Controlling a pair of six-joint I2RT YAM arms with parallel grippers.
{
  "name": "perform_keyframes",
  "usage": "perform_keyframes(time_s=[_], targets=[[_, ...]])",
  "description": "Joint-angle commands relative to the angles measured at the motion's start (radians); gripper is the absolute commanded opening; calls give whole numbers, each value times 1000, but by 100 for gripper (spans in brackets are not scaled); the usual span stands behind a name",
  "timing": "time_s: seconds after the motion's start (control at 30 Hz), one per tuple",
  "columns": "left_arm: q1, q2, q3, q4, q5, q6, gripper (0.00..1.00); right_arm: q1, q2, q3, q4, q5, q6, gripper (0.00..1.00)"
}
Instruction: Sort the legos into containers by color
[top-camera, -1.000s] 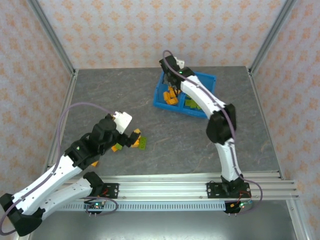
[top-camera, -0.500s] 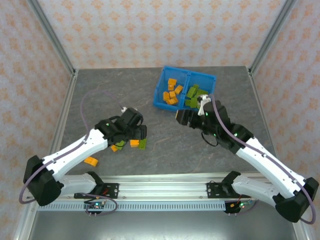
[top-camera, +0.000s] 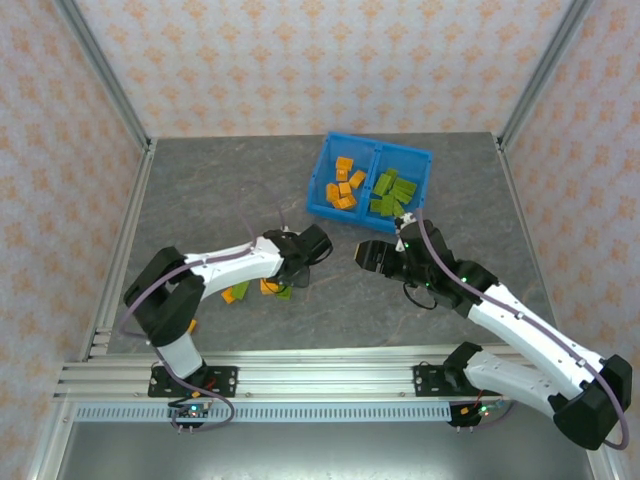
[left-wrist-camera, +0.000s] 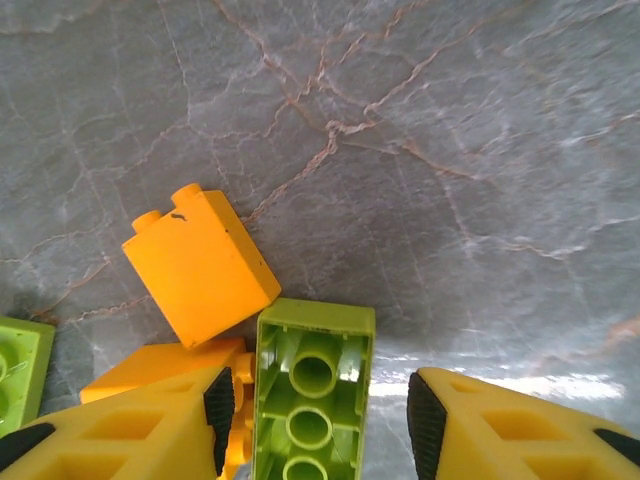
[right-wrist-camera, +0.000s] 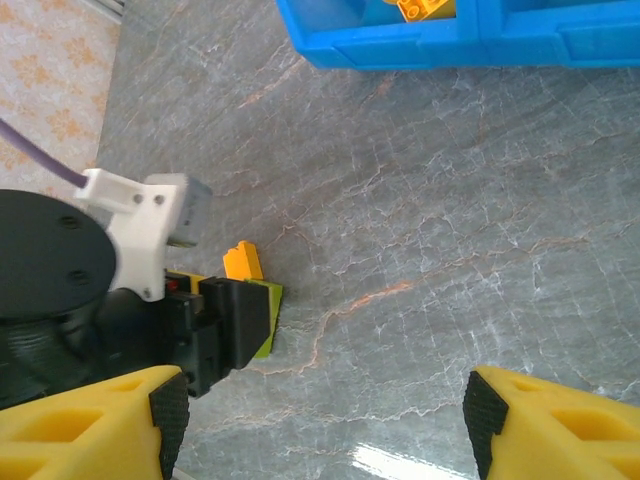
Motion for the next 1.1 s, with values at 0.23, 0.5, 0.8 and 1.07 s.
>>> perform_keyframes(time_s=[0.23, 0.5, 0.8, 1.07], targets=[[-4, 22, -65, 56, -16, -17, 49, 2, 0, 12, 13, -7, 54, 74], [-24, 35, -99, 122, 86, -49, 44, 3, 4, 44, -30, 10, 68, 74], [-31, -1, -90, 120, 100, -66, 31, 7, -33, 55, -136, -35, 63, 74], [-31, -133, 77, 137, 109, -27, 23, 7, -121, 41, -181, -82, 80, 74]])
